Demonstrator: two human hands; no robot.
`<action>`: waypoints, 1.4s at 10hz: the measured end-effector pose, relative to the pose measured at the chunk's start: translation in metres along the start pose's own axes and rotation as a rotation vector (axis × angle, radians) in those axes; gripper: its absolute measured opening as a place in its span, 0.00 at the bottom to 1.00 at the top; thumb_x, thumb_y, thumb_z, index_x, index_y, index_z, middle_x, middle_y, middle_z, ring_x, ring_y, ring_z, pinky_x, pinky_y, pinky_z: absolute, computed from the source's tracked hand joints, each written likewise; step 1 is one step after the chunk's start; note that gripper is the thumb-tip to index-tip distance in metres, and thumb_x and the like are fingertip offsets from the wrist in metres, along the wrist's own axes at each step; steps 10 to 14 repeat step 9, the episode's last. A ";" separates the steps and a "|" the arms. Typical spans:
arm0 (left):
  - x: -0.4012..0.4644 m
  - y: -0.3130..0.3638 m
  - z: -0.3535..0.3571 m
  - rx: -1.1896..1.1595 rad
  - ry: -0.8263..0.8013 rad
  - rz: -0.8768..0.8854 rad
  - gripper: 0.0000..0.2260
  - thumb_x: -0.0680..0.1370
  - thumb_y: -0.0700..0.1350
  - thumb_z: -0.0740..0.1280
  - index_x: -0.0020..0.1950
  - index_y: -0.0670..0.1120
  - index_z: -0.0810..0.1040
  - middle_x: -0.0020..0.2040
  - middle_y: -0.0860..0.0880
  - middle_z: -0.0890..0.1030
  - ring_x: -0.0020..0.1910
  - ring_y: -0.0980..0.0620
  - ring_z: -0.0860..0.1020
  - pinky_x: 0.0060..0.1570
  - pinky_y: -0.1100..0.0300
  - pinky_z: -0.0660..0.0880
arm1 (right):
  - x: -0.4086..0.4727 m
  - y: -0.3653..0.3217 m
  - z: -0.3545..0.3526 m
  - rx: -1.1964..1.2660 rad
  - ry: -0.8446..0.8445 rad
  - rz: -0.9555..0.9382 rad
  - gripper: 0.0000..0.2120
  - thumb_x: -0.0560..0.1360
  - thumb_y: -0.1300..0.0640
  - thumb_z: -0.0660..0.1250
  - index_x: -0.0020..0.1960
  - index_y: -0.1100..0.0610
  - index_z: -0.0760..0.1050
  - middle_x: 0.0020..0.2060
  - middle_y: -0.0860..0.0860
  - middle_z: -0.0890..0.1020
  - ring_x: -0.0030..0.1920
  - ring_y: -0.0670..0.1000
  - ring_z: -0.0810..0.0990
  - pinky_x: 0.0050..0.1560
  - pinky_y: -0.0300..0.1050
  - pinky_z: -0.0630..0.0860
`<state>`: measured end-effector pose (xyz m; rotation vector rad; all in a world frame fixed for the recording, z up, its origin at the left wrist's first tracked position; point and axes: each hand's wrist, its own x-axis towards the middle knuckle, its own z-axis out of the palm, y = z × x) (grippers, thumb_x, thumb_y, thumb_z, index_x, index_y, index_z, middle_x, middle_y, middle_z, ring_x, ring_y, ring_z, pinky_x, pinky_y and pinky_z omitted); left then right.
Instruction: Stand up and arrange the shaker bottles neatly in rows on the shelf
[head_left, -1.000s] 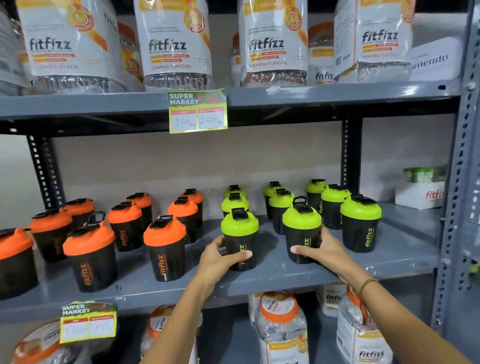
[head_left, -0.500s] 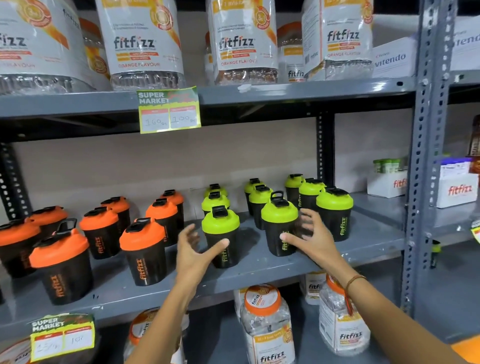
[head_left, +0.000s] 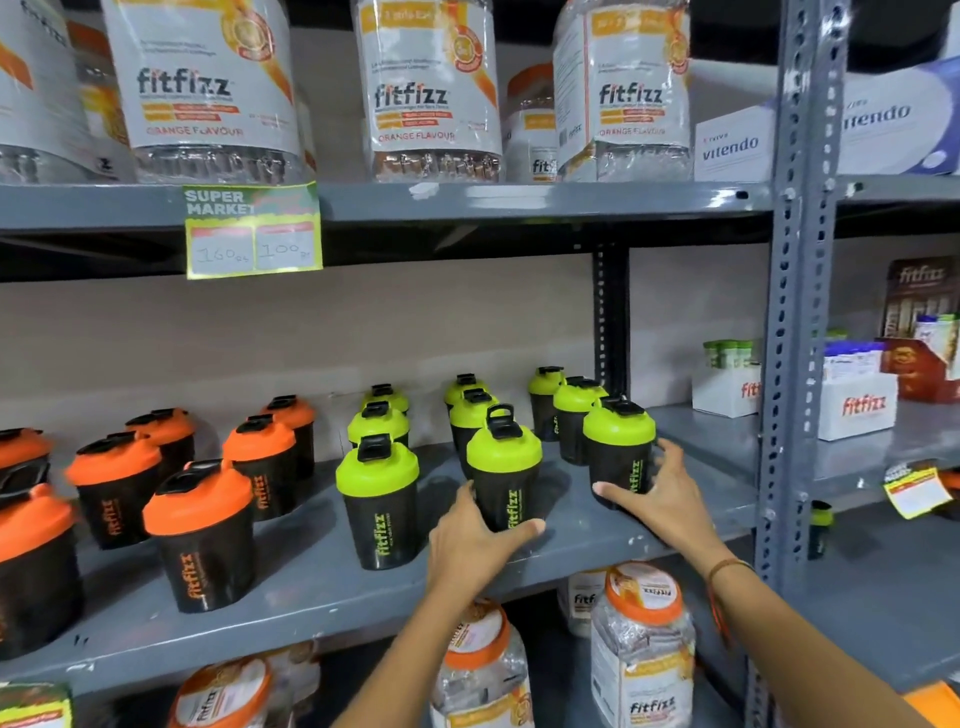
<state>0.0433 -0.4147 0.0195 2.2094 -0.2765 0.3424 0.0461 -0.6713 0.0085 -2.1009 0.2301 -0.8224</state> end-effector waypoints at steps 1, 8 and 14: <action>0.007 -0.004 0.006 -0.020 0.064 -0.051 0.38 0.57 0.68 0.72 0.62 0.52 0.72 0.57 0.51 0.82 0.56 0.48 0.79 0.52 0.53 0.76 | 0.005 0.007 0.000 -0.039 -0.015 -0.014 0.44 0.58 0.37 0.80 0.66 0.51 0.64 0.59 0.53 0.81 0.59 0.56 0.80 0.57 0.52 0.77; -0.064 -0.007 -0.017 0.036 0.104 0.031 0.40 0.63 0.69 0.70 0.70 0.53 0.65 0.64 0.48 0.78 0.63 0.48 0.76 0.56 0.51 0.76 | -0.061 -0.016 -0.025 0.274 0.266 -0.030 0.42 0.63 0.31 0.71 0.70 0.52 0.66 0.64 0.48 0.71 0.64 0.52 0.72 0.64 0.60 0.72; -0.102 -0.014 -0.037 0.070 0.191 0.089 0.32 0.70 0.66 0.65 0.70 0.55 0.66 0.64 0.48 0.78 0.62 0.46 0.76 0.55 0.50 0.75 | -0.112 -0.061 -0.040 0.458 0.431 -0.148 0.23 0.73 0.49 0.73 0.65 0.49 0.70 0.61 0.46 0.71 0.61 0.47 0.72 0.61 0.54 0.76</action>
